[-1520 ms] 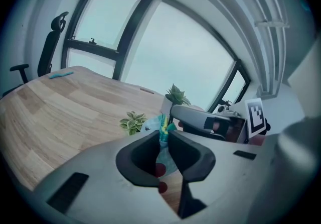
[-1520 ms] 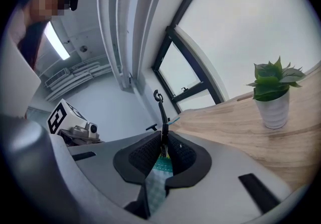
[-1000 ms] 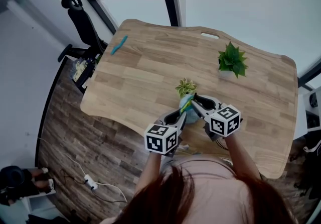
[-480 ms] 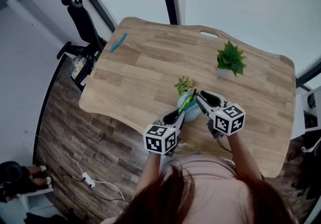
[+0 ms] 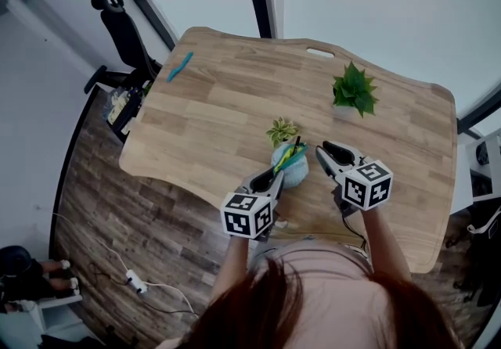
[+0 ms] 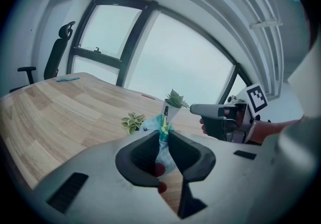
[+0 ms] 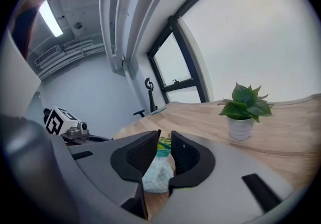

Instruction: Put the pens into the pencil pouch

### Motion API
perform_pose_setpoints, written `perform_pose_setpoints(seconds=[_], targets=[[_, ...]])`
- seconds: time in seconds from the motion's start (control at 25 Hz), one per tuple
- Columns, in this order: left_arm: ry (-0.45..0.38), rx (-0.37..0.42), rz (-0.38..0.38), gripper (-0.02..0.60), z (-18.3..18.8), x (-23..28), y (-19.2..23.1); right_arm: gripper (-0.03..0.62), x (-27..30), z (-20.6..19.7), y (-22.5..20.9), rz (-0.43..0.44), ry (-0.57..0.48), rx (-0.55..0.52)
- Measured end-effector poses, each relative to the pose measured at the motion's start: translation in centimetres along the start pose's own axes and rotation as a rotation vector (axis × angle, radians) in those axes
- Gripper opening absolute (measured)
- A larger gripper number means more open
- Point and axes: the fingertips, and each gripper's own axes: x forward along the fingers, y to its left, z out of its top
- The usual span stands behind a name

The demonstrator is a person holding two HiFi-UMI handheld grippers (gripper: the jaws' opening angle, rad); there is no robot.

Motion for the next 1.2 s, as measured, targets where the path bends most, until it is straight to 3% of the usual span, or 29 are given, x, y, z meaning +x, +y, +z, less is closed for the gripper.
perform_pose_setpoints(seconds=[0.44,1.04,1.2], targets=[[0.008,0.001,0.007,0.055,0.0,0.4,-0.1,0.034,-4.0,-2.6,-4.3,-0.121,0.097,0.031],[0.001,-0.030,0.028,0.055,0.0,1.0,0.2,0.036,-7.9,-9.2,-10.1,-0.262,0.284,0.104],[-0.004,-0.040,0.035,0.055,0.0,1.2,0.2,0.061,-8.5,-11.1,-11.3,-0.288,0.341,0.133]])
